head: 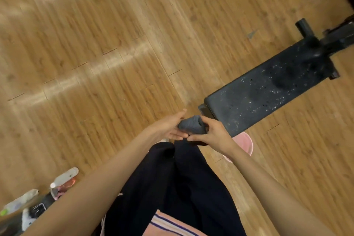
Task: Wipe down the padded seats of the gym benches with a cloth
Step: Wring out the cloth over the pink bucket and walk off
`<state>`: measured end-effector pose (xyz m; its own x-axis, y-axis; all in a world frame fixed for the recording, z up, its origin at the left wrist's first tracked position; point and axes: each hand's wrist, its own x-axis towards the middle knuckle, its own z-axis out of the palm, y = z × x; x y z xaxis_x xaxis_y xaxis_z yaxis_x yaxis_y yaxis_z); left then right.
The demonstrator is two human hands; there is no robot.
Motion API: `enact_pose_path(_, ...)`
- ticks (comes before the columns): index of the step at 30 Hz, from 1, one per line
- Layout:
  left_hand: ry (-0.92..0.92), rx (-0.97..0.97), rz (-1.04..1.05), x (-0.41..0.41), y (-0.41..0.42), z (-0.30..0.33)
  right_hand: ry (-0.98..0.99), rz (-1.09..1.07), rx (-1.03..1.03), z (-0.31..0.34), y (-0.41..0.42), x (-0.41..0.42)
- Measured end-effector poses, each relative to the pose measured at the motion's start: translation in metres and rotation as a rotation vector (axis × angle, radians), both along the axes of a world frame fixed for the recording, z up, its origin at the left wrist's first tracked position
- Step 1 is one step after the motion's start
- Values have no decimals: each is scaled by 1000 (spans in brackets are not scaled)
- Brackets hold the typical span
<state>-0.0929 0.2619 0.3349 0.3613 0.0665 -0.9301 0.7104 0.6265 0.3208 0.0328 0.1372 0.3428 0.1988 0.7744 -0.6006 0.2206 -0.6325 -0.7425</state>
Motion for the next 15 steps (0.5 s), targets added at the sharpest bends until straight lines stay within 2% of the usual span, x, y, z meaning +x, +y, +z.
enact_pose_path(3, 6, 58, -89, 3, 27, -9, 15, -139, -76, -17, 16, 15)
enact_pose_path(8, 102, 193, 16, -6, 98, -42, -71, -441, -291, -48, 45, 73)
enact_pose_path(11, 258, 275, 49, -20, 156, -55, -18, -564, -359, -58, 79, 114)
enact_pose_path(15, 463, 342, 75, -48, 222, -59, 82, -687, -333, -52, 152, 163)
